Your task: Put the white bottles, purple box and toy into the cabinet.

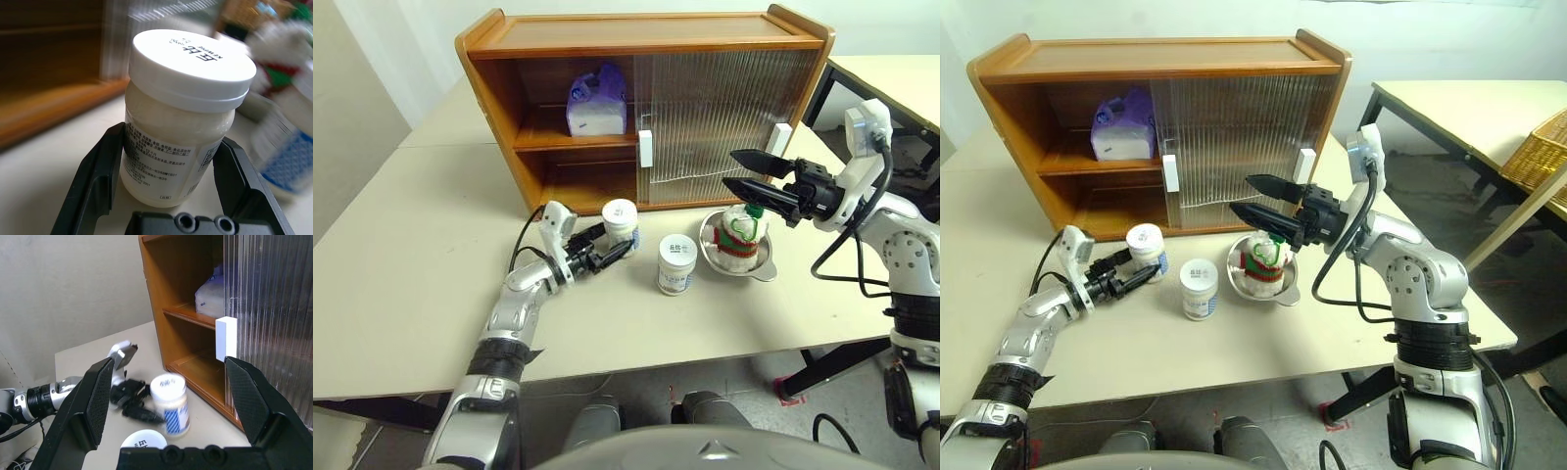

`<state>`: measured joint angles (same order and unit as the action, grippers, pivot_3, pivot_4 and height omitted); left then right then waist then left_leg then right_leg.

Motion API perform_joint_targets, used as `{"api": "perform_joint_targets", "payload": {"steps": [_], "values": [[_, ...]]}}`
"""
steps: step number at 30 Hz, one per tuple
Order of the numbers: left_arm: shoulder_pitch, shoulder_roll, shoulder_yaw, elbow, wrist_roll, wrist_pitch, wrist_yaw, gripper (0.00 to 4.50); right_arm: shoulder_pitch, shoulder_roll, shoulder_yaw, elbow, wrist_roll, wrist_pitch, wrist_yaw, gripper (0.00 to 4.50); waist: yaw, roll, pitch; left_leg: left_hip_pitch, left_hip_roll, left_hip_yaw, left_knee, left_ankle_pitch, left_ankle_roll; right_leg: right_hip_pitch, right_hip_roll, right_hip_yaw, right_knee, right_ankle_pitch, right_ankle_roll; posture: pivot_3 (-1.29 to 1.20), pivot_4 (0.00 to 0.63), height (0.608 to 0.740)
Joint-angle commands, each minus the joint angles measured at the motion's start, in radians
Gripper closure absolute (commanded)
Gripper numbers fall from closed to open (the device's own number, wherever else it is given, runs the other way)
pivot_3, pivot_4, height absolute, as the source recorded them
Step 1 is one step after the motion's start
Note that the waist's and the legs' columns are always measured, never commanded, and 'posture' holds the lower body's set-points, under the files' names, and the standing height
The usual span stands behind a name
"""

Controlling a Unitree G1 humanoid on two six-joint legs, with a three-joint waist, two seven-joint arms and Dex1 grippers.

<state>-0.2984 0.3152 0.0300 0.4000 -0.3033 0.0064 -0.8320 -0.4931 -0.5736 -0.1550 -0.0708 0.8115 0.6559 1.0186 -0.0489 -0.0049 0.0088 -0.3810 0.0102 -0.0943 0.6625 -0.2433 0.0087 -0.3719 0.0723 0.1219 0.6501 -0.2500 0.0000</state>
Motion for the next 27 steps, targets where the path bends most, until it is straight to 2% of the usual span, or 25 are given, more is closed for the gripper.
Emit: {"api": "perform_joint_targets", "payload": {"steps": [1, 5, 27], "values": [[-0.076, -0.006, 0.058, -0.009, -0.032, 0.02, 0.062, 1.46, -0.008, -0.003, -0.003, 0.002, -0.004, -0.007, 0.008, 0.0, 0.002, 0.0, 0.0, 0.0, 0.0, 0.0, 0.0, 0.0, 0.0, 0.0, 0.0, 0.0, 0.0, 0.0, 0.0, -0.07, 0.0, 0.74], [-0.143, -0.01, 0.09, 0.04, -0.021, 0.028, 0.125, 1.46, -0.011, 0.001, 0.0, 0.007, -0.006, -0.009, 0.012, 0.0, 0.005, 0.0, 0.0, 0.0, -0.002, 0.0, 0.001, 0.0, 0.0, 0.0, 0.0, 0.0, 0.0, 0.0, 0.001, -0.07, 0.0, 0.74], [-0.396, -0.05, 0.07, 0.493, 0.144, -0.077, 0.373, 1.46, -0.013, -0.006, -0.002, 0.0, -0.009, -0.01, 0.012, 0.0, 0.005, -0.001, 0.001, 0.001, -0.006, 0.001, 0.002, 0.002, 0.004, 0.003, -0.001, 0.001, -0.002, 0.003, 0.008, -0.09, 0.0, 0.74]]}}
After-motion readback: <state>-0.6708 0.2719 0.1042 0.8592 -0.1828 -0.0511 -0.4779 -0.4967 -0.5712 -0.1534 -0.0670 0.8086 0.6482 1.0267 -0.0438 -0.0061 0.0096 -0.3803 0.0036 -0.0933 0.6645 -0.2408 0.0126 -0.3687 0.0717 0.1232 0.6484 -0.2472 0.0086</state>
